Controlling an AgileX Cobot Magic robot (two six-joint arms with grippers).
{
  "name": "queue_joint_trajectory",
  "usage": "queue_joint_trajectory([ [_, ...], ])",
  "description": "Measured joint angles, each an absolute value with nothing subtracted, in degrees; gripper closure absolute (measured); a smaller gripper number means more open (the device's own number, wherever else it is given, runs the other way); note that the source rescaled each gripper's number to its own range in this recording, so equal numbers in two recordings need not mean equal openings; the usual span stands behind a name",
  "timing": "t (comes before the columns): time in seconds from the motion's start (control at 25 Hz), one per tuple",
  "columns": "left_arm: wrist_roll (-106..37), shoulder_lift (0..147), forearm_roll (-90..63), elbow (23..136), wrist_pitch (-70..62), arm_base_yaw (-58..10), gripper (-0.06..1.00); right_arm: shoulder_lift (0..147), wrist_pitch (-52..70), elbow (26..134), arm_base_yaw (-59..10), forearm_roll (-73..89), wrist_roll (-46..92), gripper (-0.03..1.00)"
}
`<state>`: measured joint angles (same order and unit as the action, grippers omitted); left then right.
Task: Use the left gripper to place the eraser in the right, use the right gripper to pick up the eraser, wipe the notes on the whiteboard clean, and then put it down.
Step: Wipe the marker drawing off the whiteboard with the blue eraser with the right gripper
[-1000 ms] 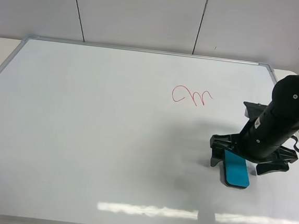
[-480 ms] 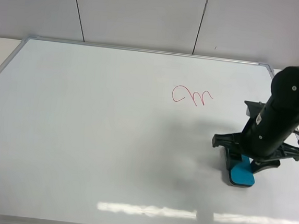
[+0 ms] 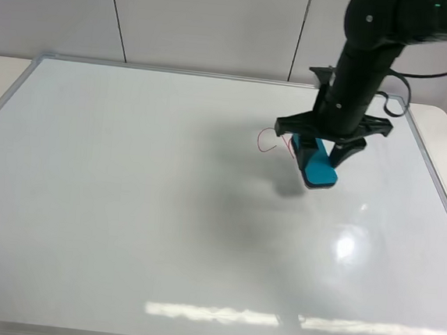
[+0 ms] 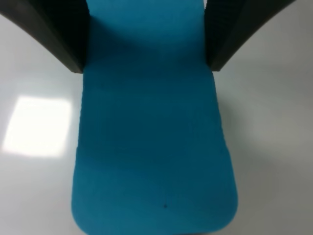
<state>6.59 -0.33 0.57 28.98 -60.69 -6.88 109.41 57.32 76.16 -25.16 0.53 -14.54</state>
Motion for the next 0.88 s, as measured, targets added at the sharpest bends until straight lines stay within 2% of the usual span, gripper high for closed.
queue_joint_trajectory([
  [0.28,6.5,-0.3,0.6,29.0,-60.7,-6.9,-0.05,124.9,60.2,96.7,-28.2,0.7,-9.9,0.94],
  [0.52,6.5,-0.3,0.5,29.0,-60.6,-6.9,-0.05,135.4,65.6,109.2,-29.5,1.8,-6.4,0.94],
  [0.88,6.5,-0.3,0.5,29.0,-60.6,-6.9,-0.05,137.4,69.2,112.6,-27.7,4.4,-6.0,0.94],
])
